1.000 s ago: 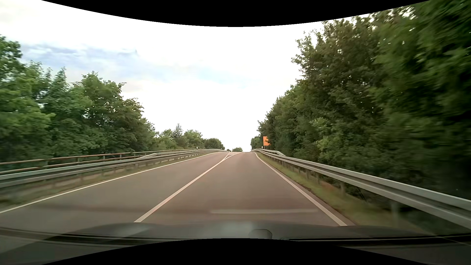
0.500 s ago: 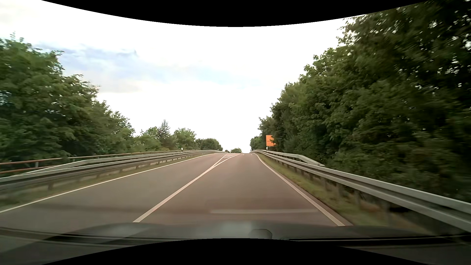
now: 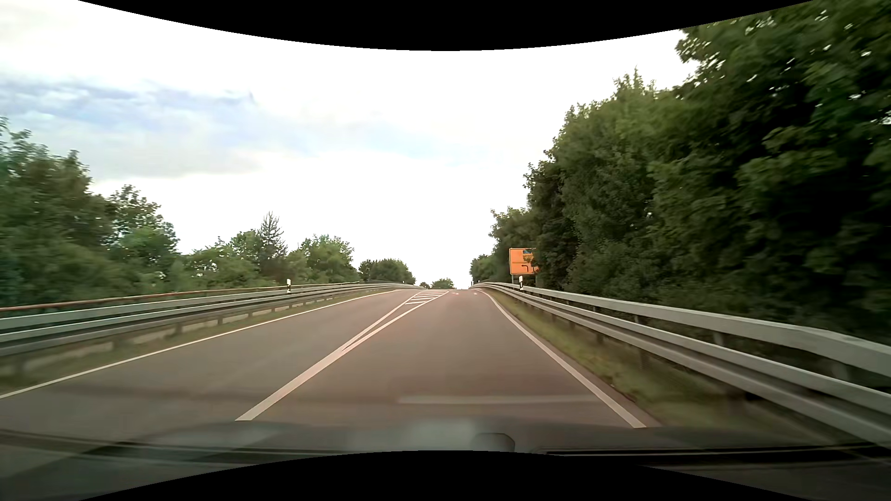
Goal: Follow the waypoints while adhering to traffic rules and regulations
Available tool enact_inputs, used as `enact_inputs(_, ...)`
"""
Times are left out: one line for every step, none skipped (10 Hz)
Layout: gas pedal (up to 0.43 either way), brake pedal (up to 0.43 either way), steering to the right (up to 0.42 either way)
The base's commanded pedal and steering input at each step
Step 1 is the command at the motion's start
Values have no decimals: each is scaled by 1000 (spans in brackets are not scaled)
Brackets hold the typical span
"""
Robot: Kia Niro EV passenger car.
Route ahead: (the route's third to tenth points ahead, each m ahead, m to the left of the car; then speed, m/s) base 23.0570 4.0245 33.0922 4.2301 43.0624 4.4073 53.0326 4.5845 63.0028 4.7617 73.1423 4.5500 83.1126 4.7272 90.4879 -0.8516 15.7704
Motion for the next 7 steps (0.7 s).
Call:
enact_inputs(260,0,4)
enact_inputs(260,0,4)
enact_inputs(260,0,3)
enact_inputs(260,0,4)
enact_inputs(260,0,6)
enact_inputs(248,0,6)
enact_inputs(248,0,5)
